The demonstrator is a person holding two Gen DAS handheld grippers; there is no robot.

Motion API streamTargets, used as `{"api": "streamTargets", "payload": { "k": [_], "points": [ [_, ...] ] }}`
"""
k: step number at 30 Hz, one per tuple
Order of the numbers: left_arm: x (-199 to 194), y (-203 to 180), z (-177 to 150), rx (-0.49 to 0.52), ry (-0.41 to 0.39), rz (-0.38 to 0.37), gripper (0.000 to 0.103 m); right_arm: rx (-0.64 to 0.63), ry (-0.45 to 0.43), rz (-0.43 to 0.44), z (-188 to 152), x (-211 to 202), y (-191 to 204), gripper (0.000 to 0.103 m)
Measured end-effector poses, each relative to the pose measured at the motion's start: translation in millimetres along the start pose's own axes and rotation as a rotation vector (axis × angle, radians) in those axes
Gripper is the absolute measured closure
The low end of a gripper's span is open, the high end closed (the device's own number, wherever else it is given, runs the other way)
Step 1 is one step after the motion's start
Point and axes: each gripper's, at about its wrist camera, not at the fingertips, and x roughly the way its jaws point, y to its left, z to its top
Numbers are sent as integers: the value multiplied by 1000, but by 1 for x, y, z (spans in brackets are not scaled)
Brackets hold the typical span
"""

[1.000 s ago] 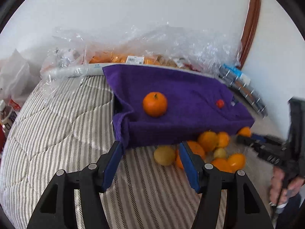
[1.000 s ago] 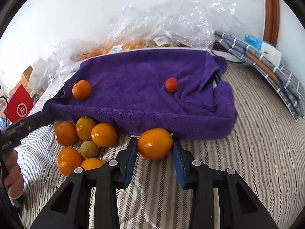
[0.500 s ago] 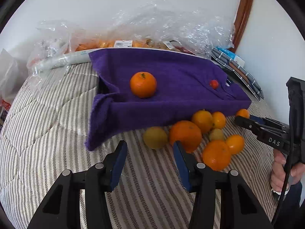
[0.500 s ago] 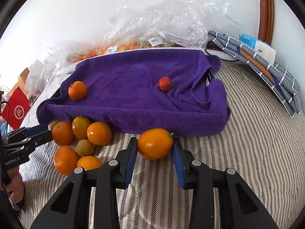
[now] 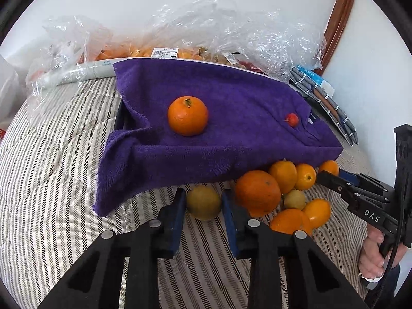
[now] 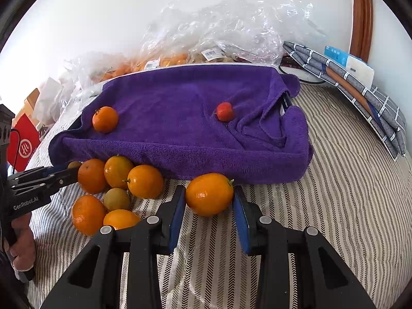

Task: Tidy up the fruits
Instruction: 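Close the left tool on the yellow-green fruit while the right holds the orange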

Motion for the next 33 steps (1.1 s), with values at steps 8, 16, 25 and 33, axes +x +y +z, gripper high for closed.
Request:
{"api": "streamTargets", "payload": {
  "k": [8, 16, 25, 33],
  "points": [
    [-23, 4, -2, -23, -131, -22, 76, 7, -88, 19, -2, -15, -1, 66],
    [-27, 19, 2, -107, -152, -65, 76, 3, -147, 10, -1, -25, -1, 67],
    [-36, 8, -1, -37, -217, -21, 76, 8, -185, 14, -3, -29, -1, 67],
    [-35, 9, 1, -42, -196, -53, 76, 25, -187, 30, -4, -29, -3, 66]
  ]
}}
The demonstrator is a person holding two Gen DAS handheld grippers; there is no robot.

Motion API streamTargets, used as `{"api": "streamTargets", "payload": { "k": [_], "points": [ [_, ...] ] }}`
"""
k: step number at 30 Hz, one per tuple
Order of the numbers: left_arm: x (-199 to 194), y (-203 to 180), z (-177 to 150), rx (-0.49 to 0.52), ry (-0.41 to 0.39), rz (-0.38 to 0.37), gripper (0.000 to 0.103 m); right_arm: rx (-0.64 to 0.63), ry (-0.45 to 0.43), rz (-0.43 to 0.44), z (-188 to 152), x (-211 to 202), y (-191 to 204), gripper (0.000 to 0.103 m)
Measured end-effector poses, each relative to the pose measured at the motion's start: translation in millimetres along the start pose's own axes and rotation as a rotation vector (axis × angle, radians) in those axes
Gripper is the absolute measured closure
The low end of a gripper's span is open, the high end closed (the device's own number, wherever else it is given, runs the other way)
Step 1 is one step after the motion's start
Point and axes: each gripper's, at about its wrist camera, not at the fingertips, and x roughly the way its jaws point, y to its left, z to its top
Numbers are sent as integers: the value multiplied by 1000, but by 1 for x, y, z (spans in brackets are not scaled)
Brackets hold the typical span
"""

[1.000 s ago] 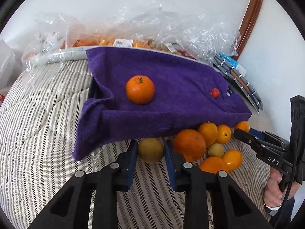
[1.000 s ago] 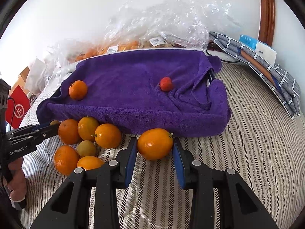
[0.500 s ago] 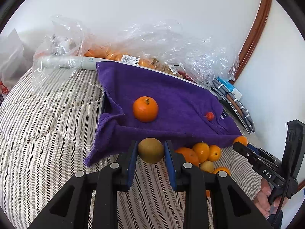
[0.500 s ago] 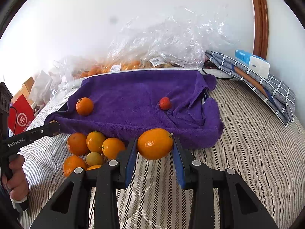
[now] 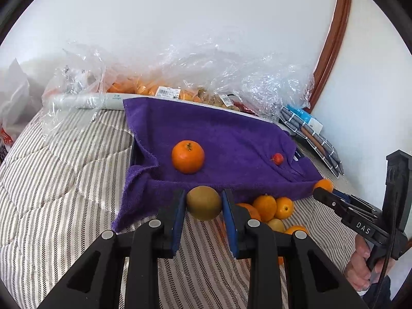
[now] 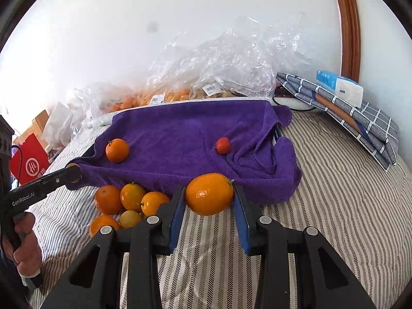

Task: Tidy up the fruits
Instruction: 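Close the left tool on the yellow-green fruit while the right holds the orange, then lift and carry the orange and yellow-green fruit over the purple towel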

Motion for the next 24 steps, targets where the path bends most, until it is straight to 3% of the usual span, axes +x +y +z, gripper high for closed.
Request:
{"api": "streamTargets", "payload": {
  "k": [6, 18, 24],
  "points": [
    [-2, 1, 0, -6, -7, 16, 76, 67, -7, 51, 2, -1, -10, 66],
    [-9, -8, 1, 53, -40, 101, 76, 103, -87, 26, 8, -15, -21, 66],
    [-24, -9, 19, 25, -84, 97, 76, 125, -110, 17, 31, -25, -31, 66]
  ]
}}
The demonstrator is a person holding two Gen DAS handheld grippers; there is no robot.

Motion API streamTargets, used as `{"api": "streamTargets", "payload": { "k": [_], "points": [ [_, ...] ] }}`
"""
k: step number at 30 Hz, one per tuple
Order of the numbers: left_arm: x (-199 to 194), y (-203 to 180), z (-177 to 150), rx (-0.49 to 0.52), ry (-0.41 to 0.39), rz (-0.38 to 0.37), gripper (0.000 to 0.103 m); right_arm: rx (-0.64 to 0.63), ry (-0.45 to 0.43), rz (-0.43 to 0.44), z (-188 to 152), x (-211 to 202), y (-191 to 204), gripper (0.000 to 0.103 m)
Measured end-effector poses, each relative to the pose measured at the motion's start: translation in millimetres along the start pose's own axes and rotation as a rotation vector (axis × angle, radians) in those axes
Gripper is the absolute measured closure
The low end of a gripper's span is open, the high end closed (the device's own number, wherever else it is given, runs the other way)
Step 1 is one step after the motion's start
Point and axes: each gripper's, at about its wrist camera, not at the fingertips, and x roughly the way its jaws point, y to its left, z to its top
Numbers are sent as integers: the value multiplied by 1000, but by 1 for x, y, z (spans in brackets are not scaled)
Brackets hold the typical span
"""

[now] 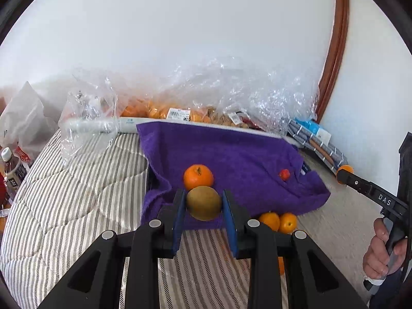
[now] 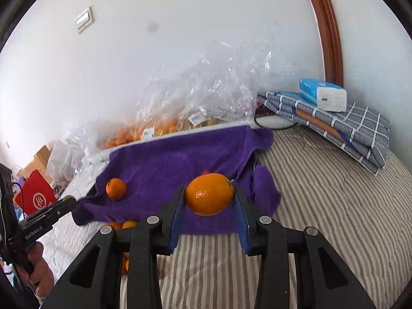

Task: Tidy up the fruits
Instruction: 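Lift and carry the orange and yellow-green fruit over the purple towel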

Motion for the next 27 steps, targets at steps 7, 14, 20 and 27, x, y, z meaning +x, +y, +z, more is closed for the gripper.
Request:
{"api": "streamTargets", "payload": {
  "k": [7, 14, 20, 27],
  "points": [
    [11, 2, 46, -25, -36, 55, 76, -66, -52, -36, 42, 7, 13, 66],
    [41, 18, 47, -111, -21, 71, 76, -62, -30, -21, 40, 39, 14, 66],
    [58, 12, 34, -65, 37, 123, 76, -75, 37, -33, 26, 63, 10, 66],
    [64, 6, 31, -48, 62, 144, 76, -130, 111, -72, 10, 79, 19, 66]
  ]
}}
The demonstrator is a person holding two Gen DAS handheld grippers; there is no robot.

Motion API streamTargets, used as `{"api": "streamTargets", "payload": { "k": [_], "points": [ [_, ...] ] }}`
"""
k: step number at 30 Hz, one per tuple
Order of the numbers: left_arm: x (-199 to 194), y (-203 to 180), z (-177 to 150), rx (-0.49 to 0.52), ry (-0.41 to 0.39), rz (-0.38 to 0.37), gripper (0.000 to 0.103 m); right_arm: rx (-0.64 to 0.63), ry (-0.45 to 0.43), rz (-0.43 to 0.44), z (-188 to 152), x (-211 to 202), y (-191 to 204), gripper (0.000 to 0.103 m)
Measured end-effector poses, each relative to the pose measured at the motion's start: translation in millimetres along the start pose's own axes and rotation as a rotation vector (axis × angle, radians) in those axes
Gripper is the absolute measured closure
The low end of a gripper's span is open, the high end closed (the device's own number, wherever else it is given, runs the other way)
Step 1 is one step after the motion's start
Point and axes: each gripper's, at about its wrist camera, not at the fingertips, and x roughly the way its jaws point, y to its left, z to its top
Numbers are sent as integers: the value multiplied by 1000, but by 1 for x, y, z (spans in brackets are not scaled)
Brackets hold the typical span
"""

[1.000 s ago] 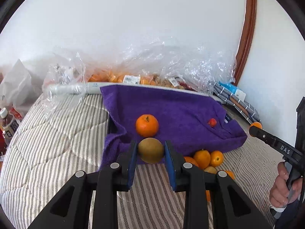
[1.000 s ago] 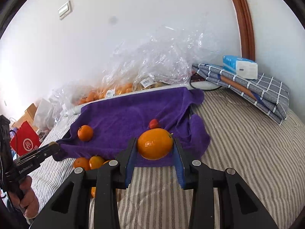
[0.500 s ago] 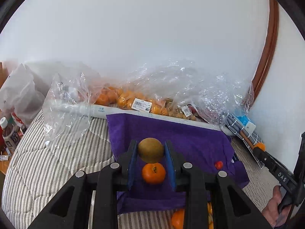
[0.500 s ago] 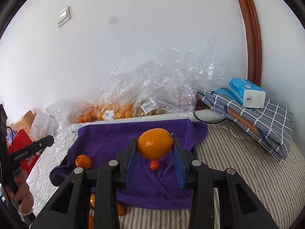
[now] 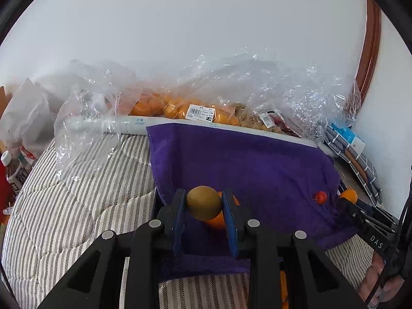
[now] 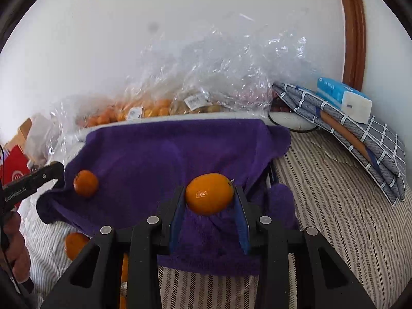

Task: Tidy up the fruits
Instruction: 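Lift and carry the orange and yellow-green fruit over the purple towel, then lower the orange onto the towel beside the red fruit and open the right tool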

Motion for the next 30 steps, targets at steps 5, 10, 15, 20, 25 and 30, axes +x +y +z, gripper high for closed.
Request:
{"api": "streamTargets", "payload": {
  "k": [5, 10, 15, 20, 25, 30],
  "points": [
    [6, 7, 1, -41, 45, -2, 76, -28, 25, -14, -3, 5, 6, 66],
    [15, 6, -3, -38, 90, -3, 76, -14, 50, -18, -3, 11, 3, 66],
    [21, -1, -7, -11, 114, 11, 76, -23, 55, -22, -3, 12, 5, 66],
    [21, -3, -9, 9, 111, 19, 76, -41, 51, -26, -4, 12, 9, 66],
    [21, -4, -9, 16, 107, 6, 76, -46, 29, -27, -3, 7, 10, 57],
    [21, -6, -10, 22, 103, 1, 76, -39, 10, -28, -2, 4, 9, 51]
  ]
}}
